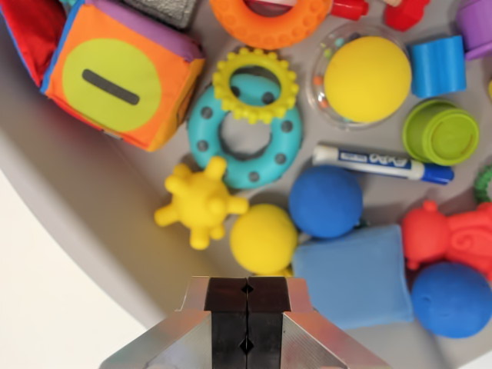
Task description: Pick an object from the bin
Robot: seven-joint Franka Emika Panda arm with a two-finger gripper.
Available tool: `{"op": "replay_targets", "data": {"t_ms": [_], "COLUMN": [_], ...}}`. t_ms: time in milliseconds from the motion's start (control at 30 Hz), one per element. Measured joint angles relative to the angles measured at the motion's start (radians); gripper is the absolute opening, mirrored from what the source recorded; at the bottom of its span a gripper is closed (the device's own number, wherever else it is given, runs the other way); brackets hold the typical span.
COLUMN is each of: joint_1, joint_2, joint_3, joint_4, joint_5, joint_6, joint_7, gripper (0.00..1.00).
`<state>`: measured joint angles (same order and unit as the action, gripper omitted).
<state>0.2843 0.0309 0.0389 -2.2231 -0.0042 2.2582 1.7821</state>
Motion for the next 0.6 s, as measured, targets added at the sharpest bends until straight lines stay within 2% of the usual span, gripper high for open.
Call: {"op": "replay_targets", "data": {"t_ms": [333, 600], "joint_1": [0.000, 0.000], "joint_2": [-0.021, -0.022], "joint_3": [0.000, 0.000], "joint_4": [0.018, 0.020], "joint_5": [0.001, 0.001], "joint_6": [-0.040, -0.045], "joint_7": [-0.001, -0.001], "gripper": [0.00, 0.00]}}
